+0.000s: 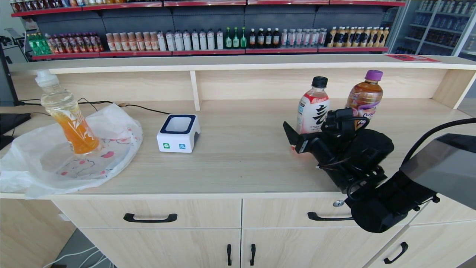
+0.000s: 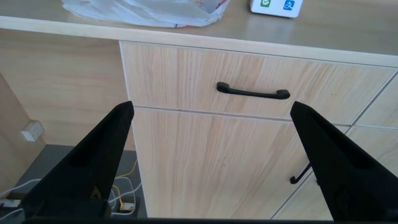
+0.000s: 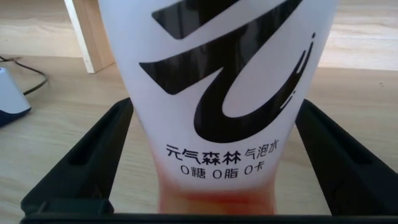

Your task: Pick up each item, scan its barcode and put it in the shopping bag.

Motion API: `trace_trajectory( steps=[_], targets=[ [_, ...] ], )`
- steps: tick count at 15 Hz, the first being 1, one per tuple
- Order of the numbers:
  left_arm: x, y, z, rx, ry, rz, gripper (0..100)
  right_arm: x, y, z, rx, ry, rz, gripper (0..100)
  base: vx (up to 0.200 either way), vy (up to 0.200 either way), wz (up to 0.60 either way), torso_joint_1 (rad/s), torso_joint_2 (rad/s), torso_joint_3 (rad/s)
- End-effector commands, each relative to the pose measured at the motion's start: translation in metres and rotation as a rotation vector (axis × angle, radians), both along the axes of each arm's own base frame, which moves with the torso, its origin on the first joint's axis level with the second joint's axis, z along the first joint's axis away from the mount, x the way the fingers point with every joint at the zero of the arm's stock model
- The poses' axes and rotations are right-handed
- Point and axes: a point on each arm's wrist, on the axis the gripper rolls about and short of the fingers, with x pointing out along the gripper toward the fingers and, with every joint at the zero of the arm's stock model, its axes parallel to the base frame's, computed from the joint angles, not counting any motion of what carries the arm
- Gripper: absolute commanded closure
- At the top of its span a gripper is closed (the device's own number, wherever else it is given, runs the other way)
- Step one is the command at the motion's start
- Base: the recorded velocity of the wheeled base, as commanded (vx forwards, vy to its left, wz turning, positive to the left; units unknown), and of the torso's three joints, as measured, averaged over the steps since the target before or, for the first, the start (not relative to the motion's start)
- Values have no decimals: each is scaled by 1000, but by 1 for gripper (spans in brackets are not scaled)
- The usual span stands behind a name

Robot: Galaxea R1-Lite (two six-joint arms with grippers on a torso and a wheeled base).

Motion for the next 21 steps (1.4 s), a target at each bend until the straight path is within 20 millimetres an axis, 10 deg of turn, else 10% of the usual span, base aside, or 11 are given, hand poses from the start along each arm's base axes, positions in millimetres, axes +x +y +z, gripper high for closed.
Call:
trace_trajectory(
  steps=[1,16,21],
  targets=[
    [0,0,0,0,0,1,0,1,0,0,3,-3,0,100,0,0,0,0,0,0],
    [0,0,0,-3,0,1,0,0,-11,24,33,-65,-24,100,0,0,0,0,0,0],
    [0,0,-1,-2,7,1,0,-30,-15,44,43,-86,-4,100,0,0,0,0,0,0]
  ],
)
